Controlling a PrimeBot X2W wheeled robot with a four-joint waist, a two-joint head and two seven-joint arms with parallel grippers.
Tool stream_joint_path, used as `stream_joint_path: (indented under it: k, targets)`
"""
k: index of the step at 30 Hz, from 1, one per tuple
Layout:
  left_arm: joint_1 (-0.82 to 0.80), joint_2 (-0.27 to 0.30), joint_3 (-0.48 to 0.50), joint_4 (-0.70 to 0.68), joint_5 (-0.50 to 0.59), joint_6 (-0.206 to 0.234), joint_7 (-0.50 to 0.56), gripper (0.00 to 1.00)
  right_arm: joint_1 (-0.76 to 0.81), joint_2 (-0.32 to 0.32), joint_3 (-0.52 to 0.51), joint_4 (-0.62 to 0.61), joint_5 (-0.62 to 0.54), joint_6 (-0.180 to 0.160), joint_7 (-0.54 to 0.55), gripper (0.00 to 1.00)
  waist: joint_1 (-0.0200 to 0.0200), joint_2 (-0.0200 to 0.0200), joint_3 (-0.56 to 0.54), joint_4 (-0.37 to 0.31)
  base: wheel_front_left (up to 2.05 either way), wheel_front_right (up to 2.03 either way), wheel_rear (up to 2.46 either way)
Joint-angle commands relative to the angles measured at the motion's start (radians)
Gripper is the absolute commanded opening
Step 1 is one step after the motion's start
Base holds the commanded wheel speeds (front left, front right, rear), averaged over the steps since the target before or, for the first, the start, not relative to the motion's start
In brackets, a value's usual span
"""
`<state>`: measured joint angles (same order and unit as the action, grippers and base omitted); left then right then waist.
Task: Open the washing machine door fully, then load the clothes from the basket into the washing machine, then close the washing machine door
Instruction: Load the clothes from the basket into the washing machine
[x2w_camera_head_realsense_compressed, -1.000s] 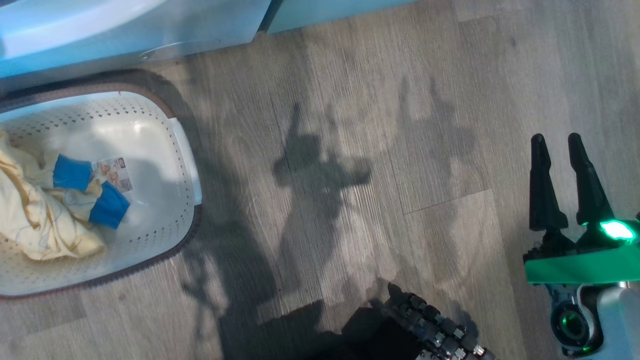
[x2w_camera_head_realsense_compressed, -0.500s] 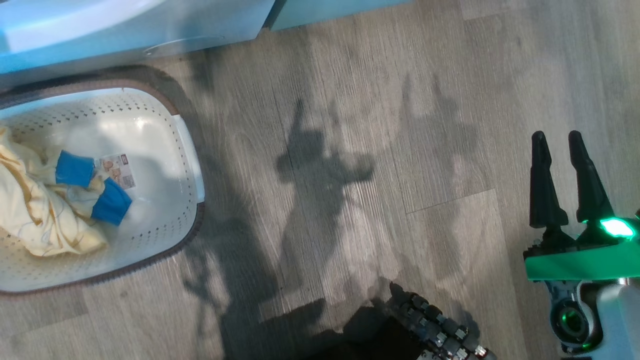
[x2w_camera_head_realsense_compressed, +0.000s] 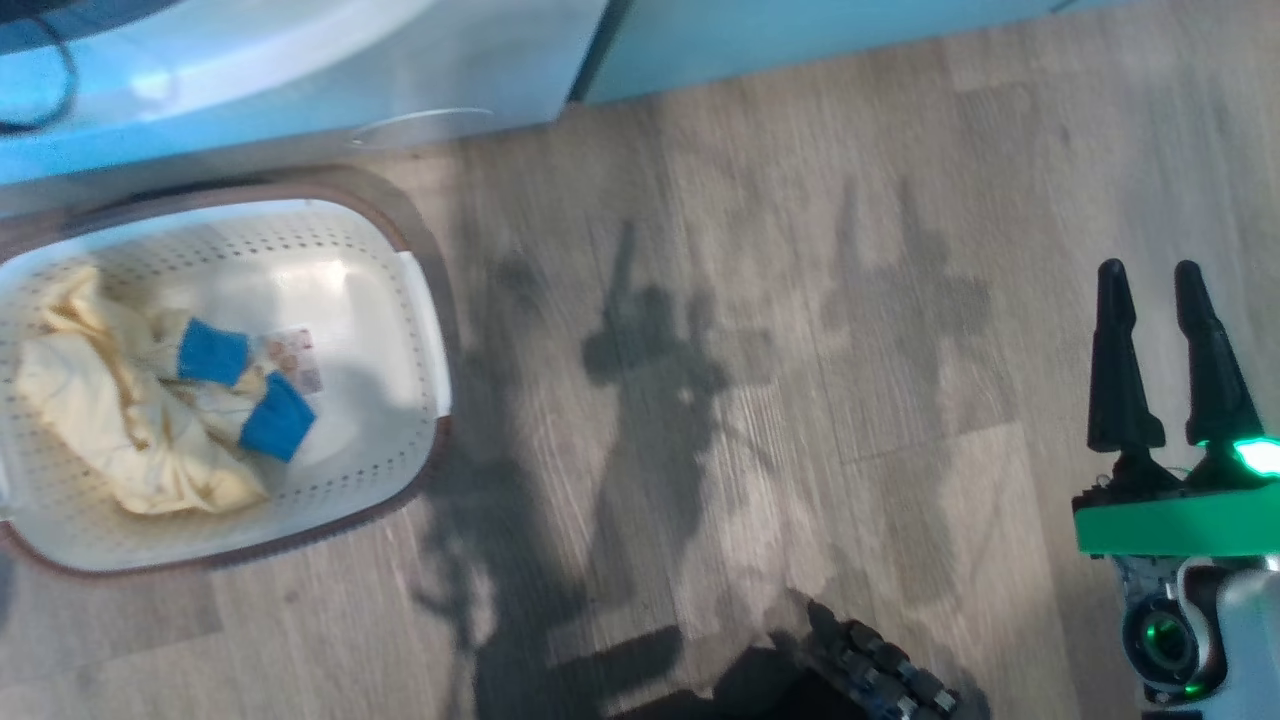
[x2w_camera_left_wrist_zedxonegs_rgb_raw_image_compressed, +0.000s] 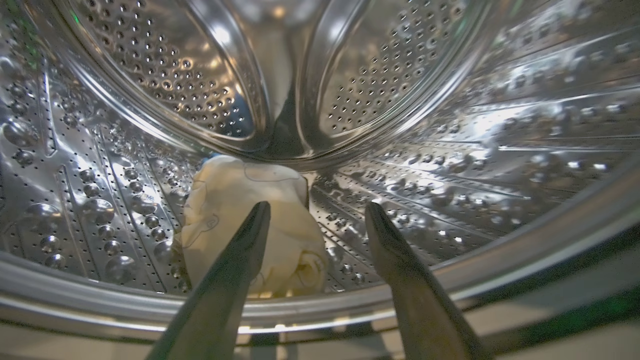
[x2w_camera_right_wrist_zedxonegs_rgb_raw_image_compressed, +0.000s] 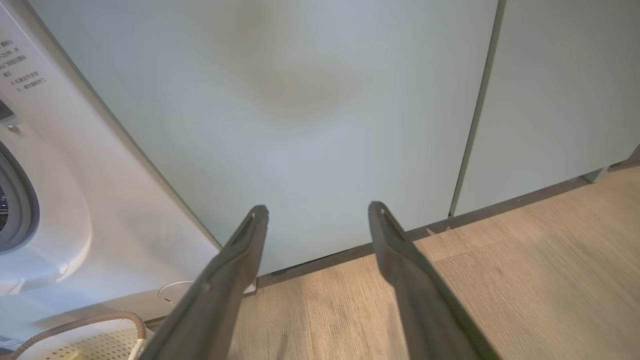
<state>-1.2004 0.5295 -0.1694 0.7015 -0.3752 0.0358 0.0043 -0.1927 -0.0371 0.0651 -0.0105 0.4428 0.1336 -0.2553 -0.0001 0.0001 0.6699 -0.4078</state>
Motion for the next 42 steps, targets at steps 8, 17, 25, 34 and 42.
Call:
stream_joint_path:
  k: [8, 17, 25, 34, 42]
  targets:
    - [0.216, -0.024, 0.029, -0.202, -0.032, 0.063, -0.113, 1.00, 0.037, -0.013, -0.035, -0.041, -0.072, -0.003, -0.006, 1.00, 0.0001, -0.0001, -0.089, 0.094, 0.00, 0.00, 0.00]
    - [0.512, -0.074, 0.031, -0.489, -0.044, 0.134, -0.185, 1.00, 0.069, -0.013, -0.056, -0.049, -0.138, -0.003, -0.006, 1.00, 0.0001, -0.0001, -0.164, 0.174, 0.00, 0.00, 0.00]
    - [0.814, -0.109, 0.023, -0.747, -0.032, 0.209, -0.220, 1.00, 0.107, -0.013, -0.069, -0.055, -0.203, -0.003, -0.006, 1.00, 0.0001, -0.0001, -0.244, 0.246, 0.00, 0.00, 0.00]
    - [1.064, -0.143, -0.031, -0.853, -0.007, 0.259, -0.230, 1.00, 0.183, -0.013, -0.083, -0.053, -0.270, -0.003, -0.006, 1.00, 0.0001, -0.0001, -0.368, 0.335, 0.00, 0.00, 0.00]
    - [1.167, -0.176, -0.061, -0.838, -0.007, 0.267, -0.248, 1.00, 0.243, -0.013, -0.091, -0.051, -0.291, -0.003, -0.006, 1.00, 0.0001, -0.0001, -0.463, 0.368, 0.00, 0.00, 0.00]
